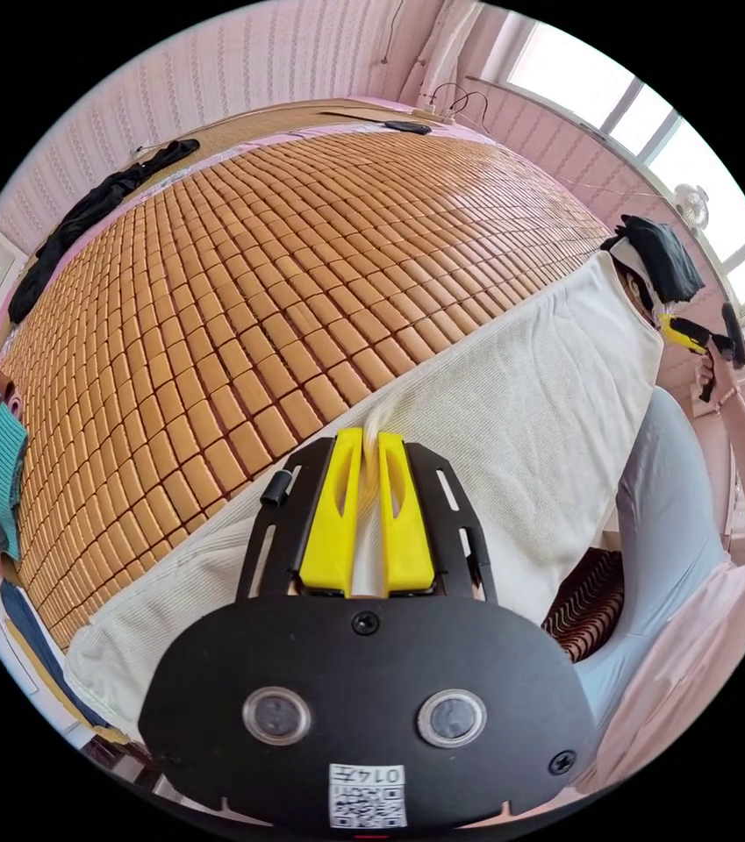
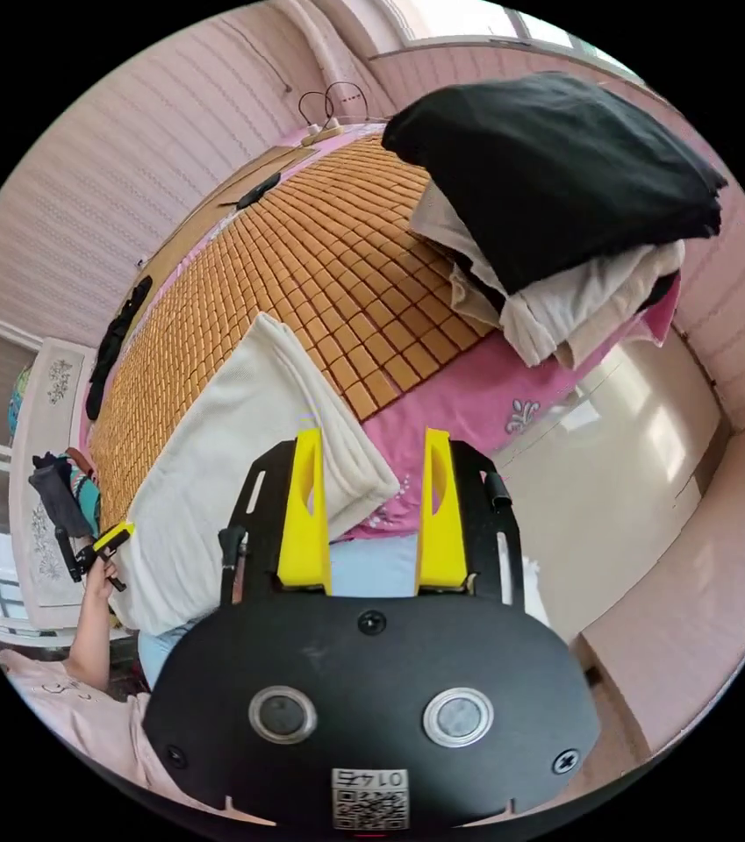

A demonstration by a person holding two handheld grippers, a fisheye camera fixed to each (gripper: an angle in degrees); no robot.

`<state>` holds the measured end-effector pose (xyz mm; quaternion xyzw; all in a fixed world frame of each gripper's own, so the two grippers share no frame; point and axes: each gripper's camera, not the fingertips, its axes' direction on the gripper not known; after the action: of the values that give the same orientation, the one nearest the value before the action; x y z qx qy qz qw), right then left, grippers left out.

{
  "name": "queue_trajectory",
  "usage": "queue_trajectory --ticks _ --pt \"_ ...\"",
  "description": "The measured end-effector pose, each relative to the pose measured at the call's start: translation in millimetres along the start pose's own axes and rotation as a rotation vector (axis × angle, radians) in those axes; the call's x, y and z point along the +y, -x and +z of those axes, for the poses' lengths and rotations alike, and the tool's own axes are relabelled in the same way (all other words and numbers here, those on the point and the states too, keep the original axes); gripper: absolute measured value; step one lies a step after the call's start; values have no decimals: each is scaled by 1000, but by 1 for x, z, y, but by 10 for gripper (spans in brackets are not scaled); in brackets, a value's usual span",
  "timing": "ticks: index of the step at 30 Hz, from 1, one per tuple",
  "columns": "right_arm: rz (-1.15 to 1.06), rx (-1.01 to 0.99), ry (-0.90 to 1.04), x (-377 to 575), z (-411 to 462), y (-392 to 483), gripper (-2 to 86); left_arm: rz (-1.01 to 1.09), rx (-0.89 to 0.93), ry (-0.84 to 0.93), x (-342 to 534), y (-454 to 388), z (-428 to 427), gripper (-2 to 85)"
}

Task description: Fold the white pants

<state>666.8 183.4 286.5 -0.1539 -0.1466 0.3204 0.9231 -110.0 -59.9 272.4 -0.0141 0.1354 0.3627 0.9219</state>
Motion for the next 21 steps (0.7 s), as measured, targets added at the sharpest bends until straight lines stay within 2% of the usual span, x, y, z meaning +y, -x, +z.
queue_trajectory --ticks 3,5,6,8,11,15,18,21 --pt "137 -175 94 16 30 -35 184 -22 10 20 -1 2 0 39" --pt "151 -329 115 15 47 -40 151 -19 -5 29 0 0 0 39" --pt "139 -340 116 13 48 -37 127 -15 -17 35 0 -2 -1 39" --pt "64 -272 126 7 42 -25 67 -5 -42 34 2 -6 -5 38" --pt "54 -272 100 6 31 -30 54 25 -80 13 7 -14 -11 37" --pt "79 -256 154 3 61 -44 54 37 -92 -25 25 -19 5 40" --pt "53 -197 158 -2 65 -31 57 -34 -62 -66 44 -10 -11 50" --pt "21 -143 181 -8 67 -20 61 -147 -13 -193 92 14 -47 65"
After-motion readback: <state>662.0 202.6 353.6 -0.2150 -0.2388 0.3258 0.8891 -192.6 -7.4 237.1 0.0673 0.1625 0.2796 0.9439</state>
